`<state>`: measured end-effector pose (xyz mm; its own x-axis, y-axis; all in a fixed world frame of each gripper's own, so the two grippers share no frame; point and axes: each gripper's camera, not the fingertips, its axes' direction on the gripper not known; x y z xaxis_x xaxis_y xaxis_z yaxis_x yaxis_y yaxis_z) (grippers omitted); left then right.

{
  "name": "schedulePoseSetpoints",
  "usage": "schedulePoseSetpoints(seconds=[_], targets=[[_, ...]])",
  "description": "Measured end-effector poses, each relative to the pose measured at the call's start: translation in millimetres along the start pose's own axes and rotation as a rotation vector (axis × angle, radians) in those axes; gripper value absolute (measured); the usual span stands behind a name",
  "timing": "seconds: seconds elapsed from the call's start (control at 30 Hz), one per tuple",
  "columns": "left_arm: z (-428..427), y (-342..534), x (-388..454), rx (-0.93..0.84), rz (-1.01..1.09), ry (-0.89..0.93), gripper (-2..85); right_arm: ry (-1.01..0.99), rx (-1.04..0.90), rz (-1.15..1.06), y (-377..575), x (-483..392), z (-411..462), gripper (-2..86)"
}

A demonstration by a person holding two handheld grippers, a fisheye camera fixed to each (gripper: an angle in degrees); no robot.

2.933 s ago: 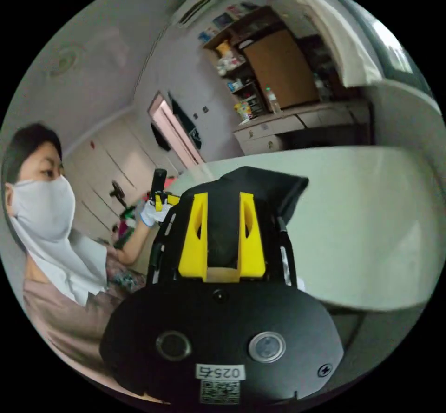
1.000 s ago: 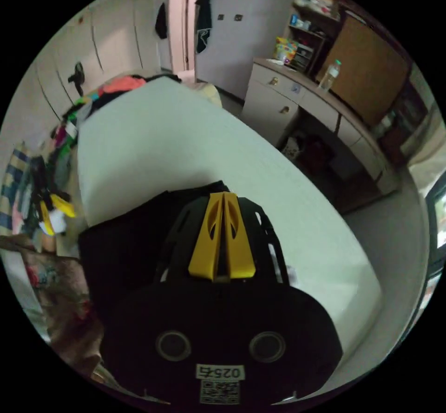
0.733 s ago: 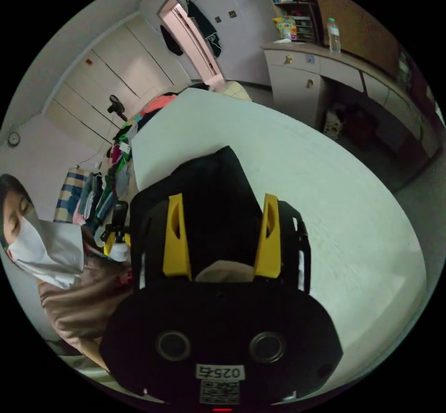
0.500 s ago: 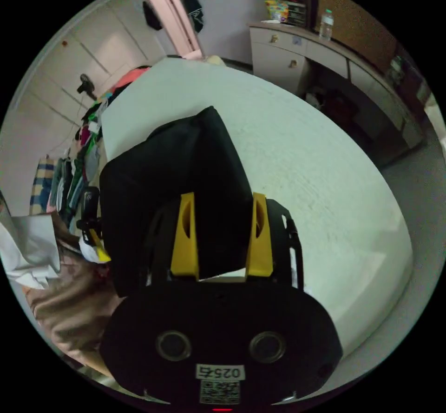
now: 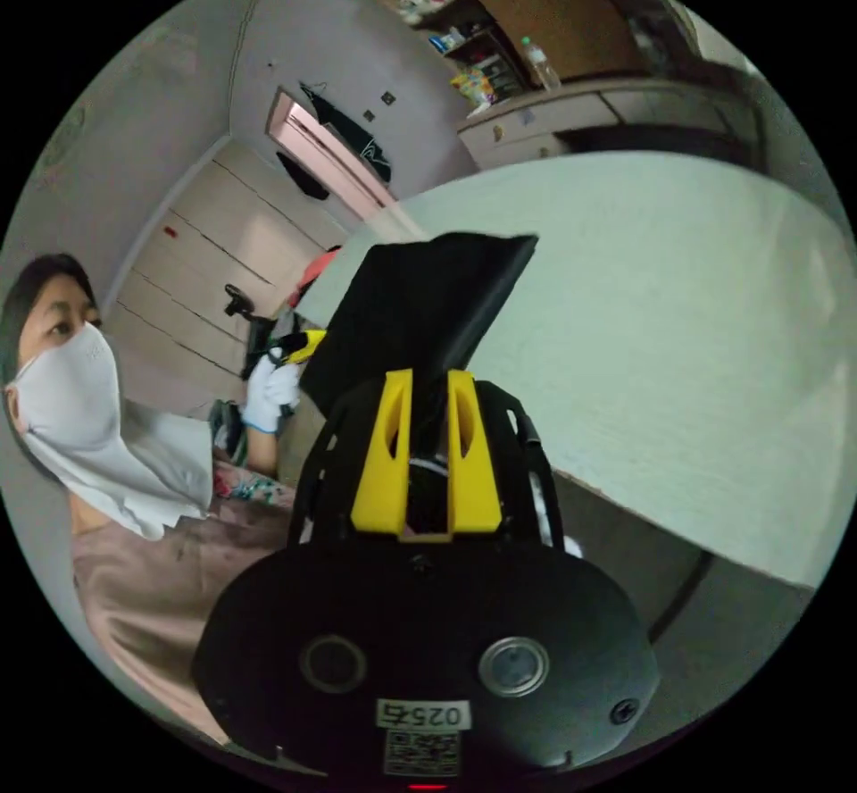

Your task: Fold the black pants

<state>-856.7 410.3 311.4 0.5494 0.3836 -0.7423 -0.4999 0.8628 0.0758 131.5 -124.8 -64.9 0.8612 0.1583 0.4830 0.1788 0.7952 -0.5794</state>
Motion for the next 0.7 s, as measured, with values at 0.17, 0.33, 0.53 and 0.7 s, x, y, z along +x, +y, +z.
schedulePoseSetpoints(seconds=[0.17,0.33,0.53,0.7], targets=[[-29,-17,98,0.187,0.277,-0.186,-0.9,0.199,0.267,-0.178,-32,-74,-36,0.3],[106,-81,158,-0.159,0.495,-0.351,-0.9,0.268,-0.046,-0.334,-117,-119,62,-0.8],[184,-101,131,-0.342,0.441,-0.443,-0.9,0.561,-0.248,-0.403,-144,-126,136,-1.0],[181,-81,153,-0.293,0.461,-0.493,-0.9,0.655,-0.218,-0.344,-125,-106,127,-1.0]])
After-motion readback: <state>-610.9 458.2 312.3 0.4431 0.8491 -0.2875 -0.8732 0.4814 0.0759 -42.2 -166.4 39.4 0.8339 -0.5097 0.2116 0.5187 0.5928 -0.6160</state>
